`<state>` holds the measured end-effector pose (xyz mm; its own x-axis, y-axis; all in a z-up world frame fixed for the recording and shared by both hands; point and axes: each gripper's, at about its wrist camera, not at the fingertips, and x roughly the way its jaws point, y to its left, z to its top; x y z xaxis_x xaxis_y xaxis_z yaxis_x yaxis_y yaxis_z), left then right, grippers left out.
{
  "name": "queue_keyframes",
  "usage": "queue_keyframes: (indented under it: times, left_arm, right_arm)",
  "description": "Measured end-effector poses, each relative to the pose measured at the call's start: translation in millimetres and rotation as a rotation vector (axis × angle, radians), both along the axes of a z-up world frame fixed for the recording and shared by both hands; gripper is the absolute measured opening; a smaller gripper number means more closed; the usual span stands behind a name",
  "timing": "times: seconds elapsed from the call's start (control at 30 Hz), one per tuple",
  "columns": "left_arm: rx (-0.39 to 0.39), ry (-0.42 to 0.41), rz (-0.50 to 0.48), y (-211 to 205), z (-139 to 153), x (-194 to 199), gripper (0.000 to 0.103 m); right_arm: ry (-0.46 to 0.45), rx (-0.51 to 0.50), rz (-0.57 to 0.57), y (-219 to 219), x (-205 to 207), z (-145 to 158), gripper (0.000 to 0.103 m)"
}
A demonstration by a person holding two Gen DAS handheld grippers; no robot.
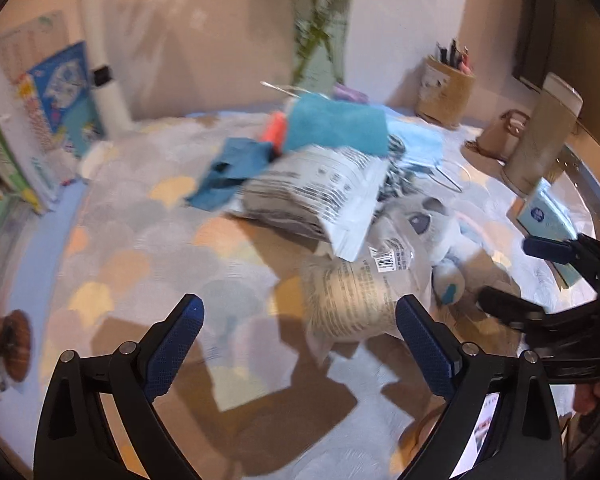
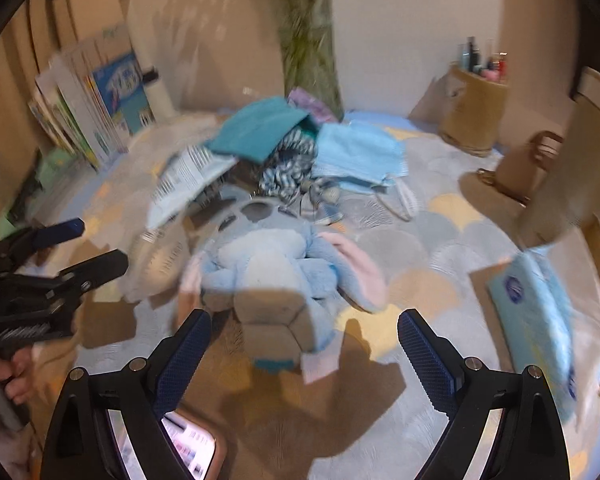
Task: Organize soft objects
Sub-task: 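Move left tool to the white sponge bag while right tool reaches the blue plush toy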
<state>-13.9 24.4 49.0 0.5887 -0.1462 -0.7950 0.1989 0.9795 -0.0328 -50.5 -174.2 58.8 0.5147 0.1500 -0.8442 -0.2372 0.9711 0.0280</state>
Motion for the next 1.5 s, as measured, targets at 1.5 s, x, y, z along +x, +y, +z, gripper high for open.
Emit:
queue_keyframes:
  times: [1.5]
  left_arm:
    - [-0.096, 0.012, 0.002, 5, -44, 25, 0.101]
  right_arm:
    - [-0.009, -0.051, -0.001, -14, 21, -54, 0.103]
